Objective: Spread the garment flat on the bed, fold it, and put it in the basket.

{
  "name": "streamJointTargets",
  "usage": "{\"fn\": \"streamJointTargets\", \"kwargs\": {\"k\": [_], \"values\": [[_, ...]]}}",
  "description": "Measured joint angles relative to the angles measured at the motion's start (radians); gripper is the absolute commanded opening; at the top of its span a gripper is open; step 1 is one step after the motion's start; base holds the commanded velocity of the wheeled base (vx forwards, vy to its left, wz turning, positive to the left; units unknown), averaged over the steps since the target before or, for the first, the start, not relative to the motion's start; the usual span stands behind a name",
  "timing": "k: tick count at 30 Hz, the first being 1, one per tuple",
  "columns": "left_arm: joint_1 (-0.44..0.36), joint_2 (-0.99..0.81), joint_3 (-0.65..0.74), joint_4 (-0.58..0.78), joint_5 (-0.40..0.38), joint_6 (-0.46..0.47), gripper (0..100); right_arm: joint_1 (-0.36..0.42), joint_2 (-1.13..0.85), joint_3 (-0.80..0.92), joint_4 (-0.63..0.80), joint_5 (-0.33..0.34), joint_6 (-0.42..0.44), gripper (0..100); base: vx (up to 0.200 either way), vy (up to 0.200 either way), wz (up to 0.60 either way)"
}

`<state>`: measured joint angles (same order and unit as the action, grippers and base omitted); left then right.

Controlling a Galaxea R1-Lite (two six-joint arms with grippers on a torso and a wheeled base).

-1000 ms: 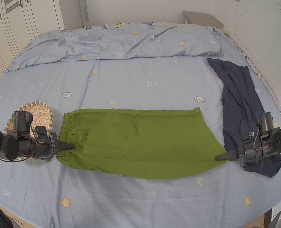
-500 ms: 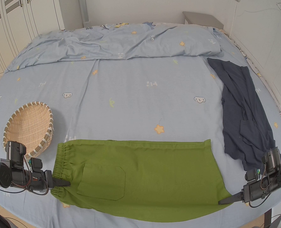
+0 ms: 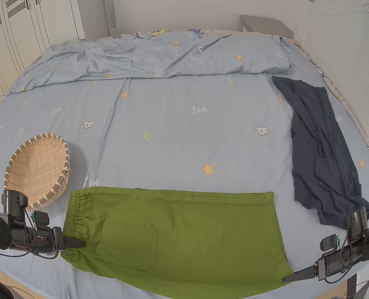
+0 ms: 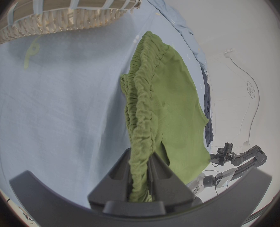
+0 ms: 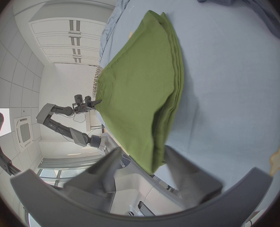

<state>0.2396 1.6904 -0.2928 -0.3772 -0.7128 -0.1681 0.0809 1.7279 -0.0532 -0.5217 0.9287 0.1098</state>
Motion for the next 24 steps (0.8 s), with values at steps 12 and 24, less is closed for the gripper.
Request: {"fn": "streamJointTargets", "kwargs": {"k": [12, 24], "values": [[-0.017, -0.053, -0.017, 0.024, 0.011, -0.008, 0, 0.002, -0.184, -0.074, 0.011, -0.047, 0.084, 100, 0.0, 0.0, 0.0], [-0.17, -0.252, -0.32, 0.462, 0.158, 0.016, 0, 0.05, -0.474, -0.364, 0.198, -0.101, 0.192, 100, 0.0, 0.0, 0.0]]}}
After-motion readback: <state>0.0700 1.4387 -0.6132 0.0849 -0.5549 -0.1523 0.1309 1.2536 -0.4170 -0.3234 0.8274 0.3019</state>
